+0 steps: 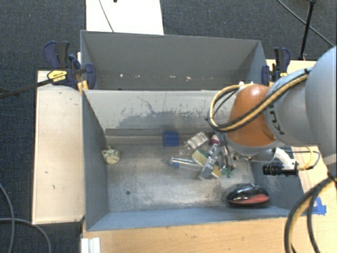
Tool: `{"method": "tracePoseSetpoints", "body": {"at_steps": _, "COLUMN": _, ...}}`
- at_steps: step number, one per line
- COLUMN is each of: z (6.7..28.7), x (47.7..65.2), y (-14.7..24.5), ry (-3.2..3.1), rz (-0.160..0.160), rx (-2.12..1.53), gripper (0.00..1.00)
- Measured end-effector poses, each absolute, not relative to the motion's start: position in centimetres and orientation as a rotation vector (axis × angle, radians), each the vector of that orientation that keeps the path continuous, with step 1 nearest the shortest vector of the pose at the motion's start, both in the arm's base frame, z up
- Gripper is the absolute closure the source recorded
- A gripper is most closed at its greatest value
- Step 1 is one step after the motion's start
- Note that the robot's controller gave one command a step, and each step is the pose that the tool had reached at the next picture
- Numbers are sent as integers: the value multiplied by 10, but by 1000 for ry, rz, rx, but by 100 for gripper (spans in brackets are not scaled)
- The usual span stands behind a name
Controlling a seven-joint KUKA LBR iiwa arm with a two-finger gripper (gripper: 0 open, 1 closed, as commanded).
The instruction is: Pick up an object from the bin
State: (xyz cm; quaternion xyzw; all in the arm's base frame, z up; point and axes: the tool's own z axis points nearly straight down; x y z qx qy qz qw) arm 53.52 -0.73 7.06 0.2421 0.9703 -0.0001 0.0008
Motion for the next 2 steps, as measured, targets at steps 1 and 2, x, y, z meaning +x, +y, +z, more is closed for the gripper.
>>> {"method": "tracePoseSetpoints", "body": {"at_steps": 1, "z": 194, "x": 527, "y": 12, "ry": 3048, "rz": 4, "rx": 726, "gripper": 100}}
{"method": "tracePoseSetpoints", "body": {"at_steps": 2, "z": 284, "x": 556, "y": 29, "ry": 3045, "rz": 6, "rx": 720, "gripper": 100}}
